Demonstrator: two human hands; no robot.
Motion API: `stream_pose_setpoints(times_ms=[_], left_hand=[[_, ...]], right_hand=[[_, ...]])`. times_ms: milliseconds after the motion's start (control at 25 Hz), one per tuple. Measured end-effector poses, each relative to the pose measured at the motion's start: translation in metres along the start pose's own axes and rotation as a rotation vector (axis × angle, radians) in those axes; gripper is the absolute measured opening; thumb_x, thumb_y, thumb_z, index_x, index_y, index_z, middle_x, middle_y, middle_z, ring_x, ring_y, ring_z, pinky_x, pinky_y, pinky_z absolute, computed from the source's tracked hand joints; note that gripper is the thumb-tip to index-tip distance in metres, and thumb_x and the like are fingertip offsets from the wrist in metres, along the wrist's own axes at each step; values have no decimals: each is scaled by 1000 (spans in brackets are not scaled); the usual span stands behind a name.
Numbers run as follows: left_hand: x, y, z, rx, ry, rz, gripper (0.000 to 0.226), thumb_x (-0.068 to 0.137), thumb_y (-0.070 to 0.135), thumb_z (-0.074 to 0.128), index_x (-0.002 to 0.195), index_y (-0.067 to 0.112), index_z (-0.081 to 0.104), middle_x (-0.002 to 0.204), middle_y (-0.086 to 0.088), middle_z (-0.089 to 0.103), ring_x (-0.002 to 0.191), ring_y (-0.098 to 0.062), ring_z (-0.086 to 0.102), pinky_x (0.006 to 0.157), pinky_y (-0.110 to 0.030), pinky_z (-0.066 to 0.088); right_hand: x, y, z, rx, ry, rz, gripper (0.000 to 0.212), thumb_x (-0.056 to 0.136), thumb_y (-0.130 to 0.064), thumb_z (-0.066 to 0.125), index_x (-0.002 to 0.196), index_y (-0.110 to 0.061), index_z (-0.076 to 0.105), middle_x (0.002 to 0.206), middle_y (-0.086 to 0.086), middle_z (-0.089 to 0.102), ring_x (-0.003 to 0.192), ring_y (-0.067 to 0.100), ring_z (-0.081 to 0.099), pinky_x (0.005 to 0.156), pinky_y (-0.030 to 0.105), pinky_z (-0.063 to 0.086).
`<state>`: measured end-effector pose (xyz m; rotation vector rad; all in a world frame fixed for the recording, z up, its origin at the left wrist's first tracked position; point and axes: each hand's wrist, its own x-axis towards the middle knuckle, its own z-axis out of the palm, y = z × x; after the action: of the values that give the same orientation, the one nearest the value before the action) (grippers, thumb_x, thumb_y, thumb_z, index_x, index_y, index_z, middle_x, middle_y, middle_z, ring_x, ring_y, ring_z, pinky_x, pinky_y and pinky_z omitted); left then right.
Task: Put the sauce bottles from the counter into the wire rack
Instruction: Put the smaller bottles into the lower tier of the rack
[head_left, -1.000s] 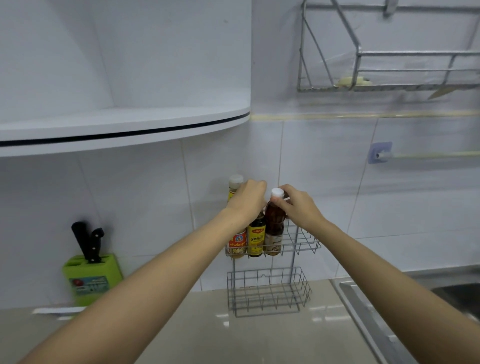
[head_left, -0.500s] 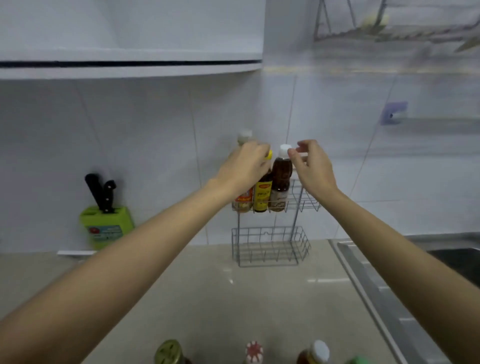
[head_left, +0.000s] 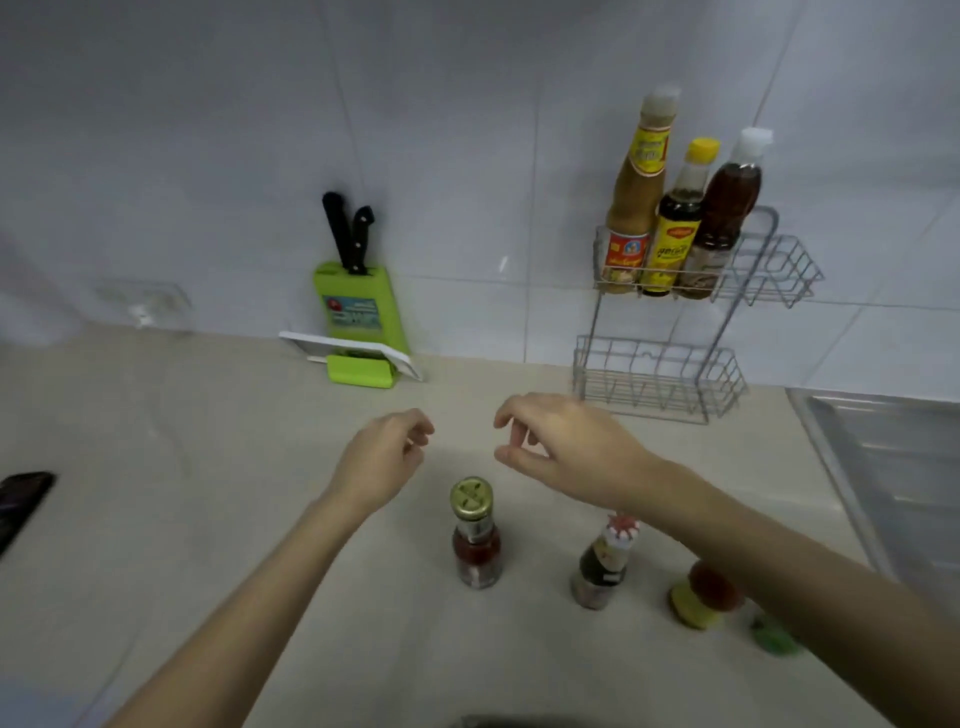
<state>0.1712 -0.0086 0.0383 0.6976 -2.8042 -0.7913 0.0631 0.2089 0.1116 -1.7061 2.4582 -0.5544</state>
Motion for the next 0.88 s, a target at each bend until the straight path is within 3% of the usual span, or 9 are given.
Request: stream_pose_setpoints(times_ms=[120, 240, 360, 480, 560, 640, 760, 880], left_hand=[[-41, -35, 34, 72, -302, -11, 52, 77, 10, 64, 127, 18, 54, 124, -2, 62, 107, -16, 61, 94, -26, 47], [-71, -24, 65, -271, -476, 83, 68, 68, 32, 79, 129, 19, 52, 125, 6, 57, 114, -9, 55, 100, -26, 44], [-75, -15, 93, -455, -320, 20, 55, 66, 40, 81, 114, 25, 57, 111, 7, 65, 103, -8, 61, 92, -38, 50], [-69, -5, 100, -472, -231, -23, 47, 68, 45, 77, 108, 28, 59, 103, 11, 69, 95, -6, 63, 88, -33, 52], [-68, 3, 98, -550, -204, -21, 48, 68, 48, 75, 110, 29, 60, 106, 8, 69, 97, -6, 63, 88, -29, 51], [-63, 16, 90, -701, -150, -41, 45, 71, 42, 75, 111, 28, 61, 108, 2, 69, 99, -8, 64, 88, -26, 50], [-49, 47, 63, -905, -56, 28, 29, 78, 30, 73, 104, 21, 64, 97, 0, 69, 92, -12, 65, 84, -27, 51], [-33, 81, 30, -1058, -39, 99, 24, 75, 26, 71, 96, 17, 63, 81, -7, 63, 77, -24, 62, 74, -37, 50]], right_hand=[[11, -23, 35, -220, -170, -116, 49, 91, -53, 46, 129, -22, 45, 117, 5, 57, 105, 27, 58, 83, 40, 49], [12, -26, 49, -357, -190, -224, 48, 94, -52, 41, 124, -16, 51, 114, 10, 57, 101, 32, 60, 81, 43, 50], [9, -15, 48, -384, -188, -308, 51, 93, -54, 40, 121, -13, 53, 110, 9, 61, 96, 31, 61, 78, 42, 50], [6, -9, 45, -461, -182, -336, 47, 93, -50, 45, 120, -12, 53, 109, 9, 63, 95, 30, 62, 75, 41, 49], [8, -7, 36, -432, -195, -291, 47, 95, -49, 42, 125, -14, 49, 115, 7, 61, 102, 29, 59, 82, 41, 48], [17, -3, 13, -204, -221, -189, 45, 96, -45, 45, 132, -19, 46, 122, 4, 58, 109, 24, 56, 90, 35, 45], [36, 13, -40, 181, -246, -133, 43, 97, -32, 51, 138, -21, 46, 129, -1, 55, 114, 13, 54, 88, 15, 41], [43, 19, -89, 267, -212, -144, 38, 96, -34, 50, 133, -21, 51, 123, -10, 58, 104, 6, 58, 79, 12, 46]])
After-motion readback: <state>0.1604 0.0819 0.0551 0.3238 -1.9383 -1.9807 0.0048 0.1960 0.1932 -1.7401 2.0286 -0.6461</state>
